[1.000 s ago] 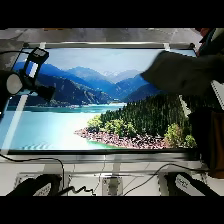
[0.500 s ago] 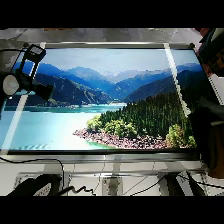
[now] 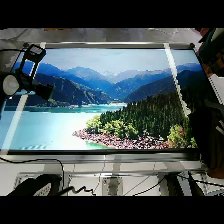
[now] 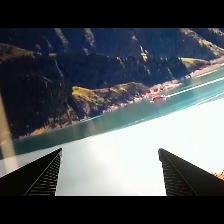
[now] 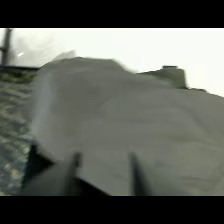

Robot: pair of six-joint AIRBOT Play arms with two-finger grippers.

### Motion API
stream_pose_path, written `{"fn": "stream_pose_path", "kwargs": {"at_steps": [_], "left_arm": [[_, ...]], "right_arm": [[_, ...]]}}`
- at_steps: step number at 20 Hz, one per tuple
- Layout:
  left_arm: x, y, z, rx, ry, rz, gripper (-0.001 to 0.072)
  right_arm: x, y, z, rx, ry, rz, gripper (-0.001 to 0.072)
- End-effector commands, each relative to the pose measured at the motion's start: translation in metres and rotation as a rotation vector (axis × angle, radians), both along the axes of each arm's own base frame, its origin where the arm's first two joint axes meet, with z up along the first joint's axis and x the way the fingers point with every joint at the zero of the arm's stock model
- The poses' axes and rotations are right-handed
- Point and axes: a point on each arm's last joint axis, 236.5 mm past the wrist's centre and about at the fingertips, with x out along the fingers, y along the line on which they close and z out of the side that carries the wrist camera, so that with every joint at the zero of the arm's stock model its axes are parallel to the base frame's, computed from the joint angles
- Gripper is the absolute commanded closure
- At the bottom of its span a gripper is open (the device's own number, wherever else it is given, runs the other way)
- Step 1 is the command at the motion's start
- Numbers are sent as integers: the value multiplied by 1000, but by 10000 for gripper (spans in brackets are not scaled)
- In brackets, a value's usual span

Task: Fold the clothes and pants, and hang the long-sleeved shirts on hangers.

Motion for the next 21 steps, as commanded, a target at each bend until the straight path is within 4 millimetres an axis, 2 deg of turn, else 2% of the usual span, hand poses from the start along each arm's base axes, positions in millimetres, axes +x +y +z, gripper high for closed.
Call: {"fn": "stream_pose_path", "kwargs": {"at_steps": [1,2,3,5,8,13,16,17,19,21], "left_arm": [[0,1,0,0,-1,1,11],[0,1,0,0,-1,1,11],[0,1,0,0,-1,1,11],[0,1,0,0,-1,1,11],[0,1,0,1,-1,1,11],[0,1,0,0,-1,1,11],[0,1,0,1,-1,1,11],[0,1,0,1,-1,1,11],[0,1,0,1,-1,1,11],[0,1,0,0,-1,1,11]], "right_arm": [[26,11,2,6,-42,132,573],[39,16,3,-5,-43,217,678],[54,23,5,-19,-40,309,685],[94,50,8,-40,-52,512,685],[152,119,-4,-68,34,877,686],[222,240,-41,-151,210,1322,685],[246,316,-63,-160,233,1531,685],[250,332,-70,-158,241,1573,685],[259,355,-77,-169,233,1626,685],[272,368,-78,-187,194,1645,685]]}}
